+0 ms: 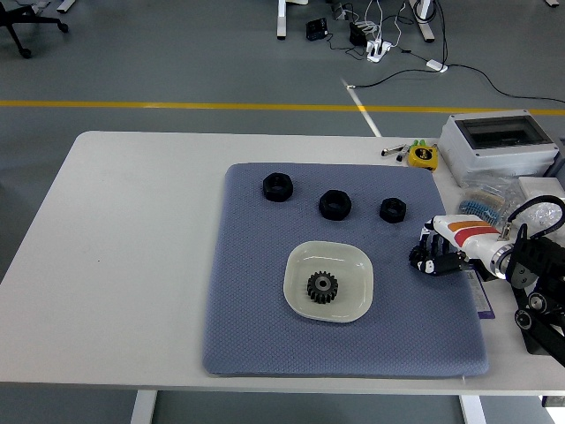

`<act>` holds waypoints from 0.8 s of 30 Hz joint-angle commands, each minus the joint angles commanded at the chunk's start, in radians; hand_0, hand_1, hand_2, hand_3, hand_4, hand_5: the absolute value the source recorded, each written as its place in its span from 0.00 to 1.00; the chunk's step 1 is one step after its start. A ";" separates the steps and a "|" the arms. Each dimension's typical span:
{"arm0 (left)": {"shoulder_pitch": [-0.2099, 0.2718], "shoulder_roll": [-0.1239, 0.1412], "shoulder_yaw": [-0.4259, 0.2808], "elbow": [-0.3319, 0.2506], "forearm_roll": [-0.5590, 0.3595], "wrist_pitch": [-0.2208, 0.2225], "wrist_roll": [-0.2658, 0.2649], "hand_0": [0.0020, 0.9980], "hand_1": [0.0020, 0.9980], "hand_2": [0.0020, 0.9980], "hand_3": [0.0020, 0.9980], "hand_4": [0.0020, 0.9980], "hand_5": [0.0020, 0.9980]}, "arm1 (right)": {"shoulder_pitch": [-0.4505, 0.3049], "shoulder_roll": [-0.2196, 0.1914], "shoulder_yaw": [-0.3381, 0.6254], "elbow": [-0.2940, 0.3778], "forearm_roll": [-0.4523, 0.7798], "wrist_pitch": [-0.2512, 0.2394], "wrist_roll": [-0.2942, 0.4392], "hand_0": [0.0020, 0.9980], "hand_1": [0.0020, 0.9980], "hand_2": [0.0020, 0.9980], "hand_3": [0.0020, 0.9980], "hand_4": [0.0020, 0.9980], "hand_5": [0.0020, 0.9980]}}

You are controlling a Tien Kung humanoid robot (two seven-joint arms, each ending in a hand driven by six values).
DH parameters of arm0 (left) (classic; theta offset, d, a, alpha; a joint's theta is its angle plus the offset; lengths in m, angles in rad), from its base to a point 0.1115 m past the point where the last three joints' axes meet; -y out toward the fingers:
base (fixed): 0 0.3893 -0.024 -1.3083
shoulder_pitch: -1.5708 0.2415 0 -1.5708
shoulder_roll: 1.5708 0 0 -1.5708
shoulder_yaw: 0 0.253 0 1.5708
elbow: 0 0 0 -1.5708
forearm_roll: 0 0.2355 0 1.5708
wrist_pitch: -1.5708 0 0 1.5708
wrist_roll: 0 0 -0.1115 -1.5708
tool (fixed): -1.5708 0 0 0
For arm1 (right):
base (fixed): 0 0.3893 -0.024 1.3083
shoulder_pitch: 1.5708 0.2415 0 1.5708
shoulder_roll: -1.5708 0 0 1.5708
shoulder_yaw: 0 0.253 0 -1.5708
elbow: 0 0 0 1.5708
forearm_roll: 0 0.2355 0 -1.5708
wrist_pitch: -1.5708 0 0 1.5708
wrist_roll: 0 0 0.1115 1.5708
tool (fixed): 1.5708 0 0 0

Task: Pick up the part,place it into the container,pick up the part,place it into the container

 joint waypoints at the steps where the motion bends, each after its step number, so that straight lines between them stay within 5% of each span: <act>1: 0.000 0.000 -0.001 0.000 0.002 -0.001 0.000 0.70 0.65 0.67 0.58 0.67 0.63 | -0.001 0.000 0.001 0.004 -0.001 0.000 0.001 0.14 0.31 0.39 0.50 0.77 0.39; 3: 0.000 0.000 -0.001 0.000 0.002 -0.001 0.000 0.70 0.65 0.67 0.58 0.67 0.63 | -0.001 -0.001 0.002 0.010 -0.002 -0.002 0.001 0.09 0.23 0.36 0.49 0.77 0.38; 24: 0.001 0.001 -0.001 0.000 0.004 -0.003 0.001 0.70 0.65 0.67 0.58 0.67 0.63 | -0.002 -0.005 0.008 0.029 -0.004 -0.005 0.003 0.05 0.20 0.32 0.49 0.75 0.38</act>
